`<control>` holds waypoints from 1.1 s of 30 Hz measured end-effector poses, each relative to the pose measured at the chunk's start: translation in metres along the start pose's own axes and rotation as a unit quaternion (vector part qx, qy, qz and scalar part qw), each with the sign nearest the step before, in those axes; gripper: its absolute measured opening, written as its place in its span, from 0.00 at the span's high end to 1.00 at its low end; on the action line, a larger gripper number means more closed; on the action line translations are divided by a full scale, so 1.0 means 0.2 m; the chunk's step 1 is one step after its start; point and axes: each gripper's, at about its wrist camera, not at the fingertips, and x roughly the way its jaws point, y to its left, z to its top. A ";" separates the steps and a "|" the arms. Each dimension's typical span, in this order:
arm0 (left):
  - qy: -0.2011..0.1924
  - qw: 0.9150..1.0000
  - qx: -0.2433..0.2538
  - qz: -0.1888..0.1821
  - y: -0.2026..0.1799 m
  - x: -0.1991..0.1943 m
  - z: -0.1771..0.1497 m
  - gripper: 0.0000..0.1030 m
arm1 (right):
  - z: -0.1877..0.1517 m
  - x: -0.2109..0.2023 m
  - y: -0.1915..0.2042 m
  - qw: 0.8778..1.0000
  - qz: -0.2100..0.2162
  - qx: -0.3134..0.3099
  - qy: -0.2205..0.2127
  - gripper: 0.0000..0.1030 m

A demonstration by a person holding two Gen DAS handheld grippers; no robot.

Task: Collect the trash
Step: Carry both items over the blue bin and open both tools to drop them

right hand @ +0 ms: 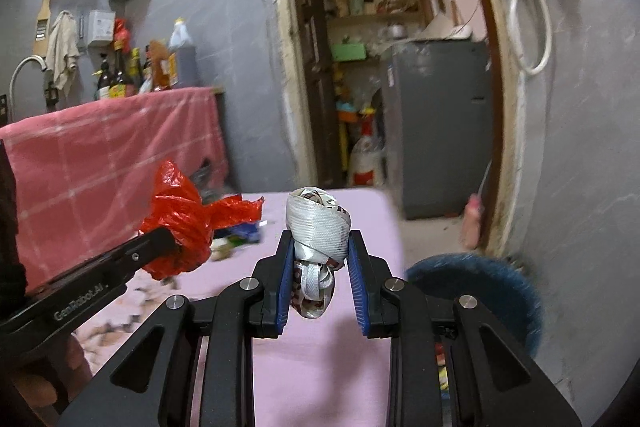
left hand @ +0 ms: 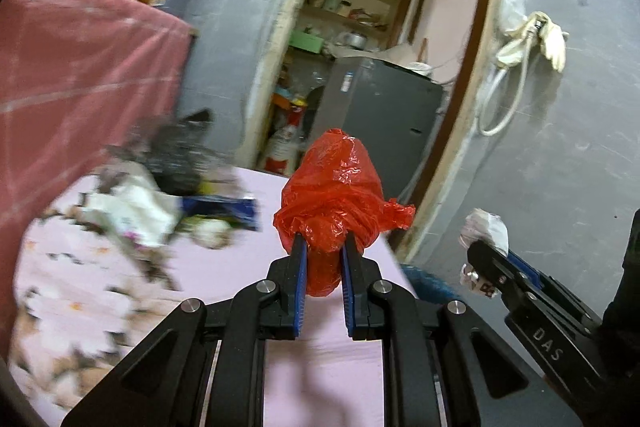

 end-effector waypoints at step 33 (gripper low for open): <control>0.147 0.987 0.071 -0.011 -0.62 0.83 -0.38 0.87 | -0.33 0.24 -0.94 0.990 -0.074 0.071 0.093 0.76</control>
